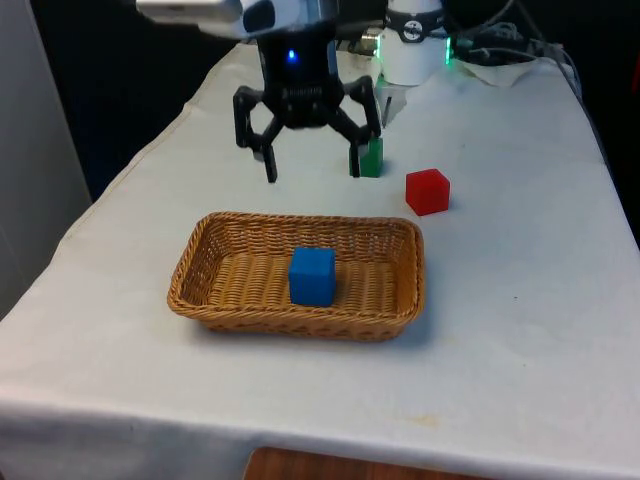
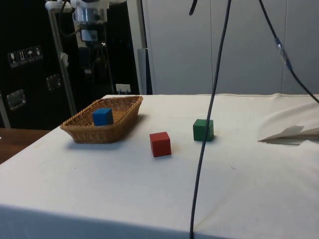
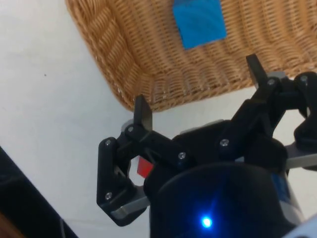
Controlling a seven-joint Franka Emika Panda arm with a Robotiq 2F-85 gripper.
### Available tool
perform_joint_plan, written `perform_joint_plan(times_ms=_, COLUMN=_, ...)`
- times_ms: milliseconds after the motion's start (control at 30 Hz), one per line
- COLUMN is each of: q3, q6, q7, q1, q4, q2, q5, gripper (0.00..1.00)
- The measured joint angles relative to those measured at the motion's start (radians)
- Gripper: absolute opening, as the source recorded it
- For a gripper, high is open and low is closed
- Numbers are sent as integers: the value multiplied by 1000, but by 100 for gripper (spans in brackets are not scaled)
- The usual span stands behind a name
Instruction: Pick up the blue cube and place it into the basket.
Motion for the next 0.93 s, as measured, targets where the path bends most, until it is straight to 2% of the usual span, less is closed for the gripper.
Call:
perform_joint_plan(times_ms=100, q3=0, q6=-8, q7=0, q1=0, q4=-13, q2=-20, q5=-3, gripper=100)
perform_joint_plan(times_ms=300, q3=0, q6=-35, q7=0, q1=0, q4=-82, q2=-112, q5=-14, gripper=100)
perform_joint_plan(times_ms=567, q3=0, q6=-40, q7=0, q1=1, q4=-131, q2=-173, q5=-22, gripper=100)
perform_joint_plan(times_ms=933, q3=1, q6=-39, q7=2, q1=8, q4=-148, q2=-184, q5=-22, gripper=100)
